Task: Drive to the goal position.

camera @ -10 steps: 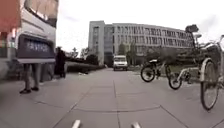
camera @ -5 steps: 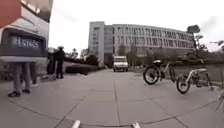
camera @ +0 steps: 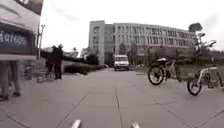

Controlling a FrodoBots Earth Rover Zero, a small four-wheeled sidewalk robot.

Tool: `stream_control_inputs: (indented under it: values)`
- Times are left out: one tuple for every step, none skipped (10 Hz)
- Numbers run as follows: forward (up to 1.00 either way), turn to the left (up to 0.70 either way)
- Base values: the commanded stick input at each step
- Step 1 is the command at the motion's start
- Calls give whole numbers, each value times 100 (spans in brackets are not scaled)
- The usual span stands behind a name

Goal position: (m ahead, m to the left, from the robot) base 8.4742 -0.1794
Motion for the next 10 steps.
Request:
stream_control_inputs:
  values:
    - [70, 0]
    - [70, 0]
    - [70, 0]
    - [70, 0]
    - [70, 0]
    - [70, 0]
    - [70, 0]
    - [70, 0]
    - [70, 0]
    - [70, 0]
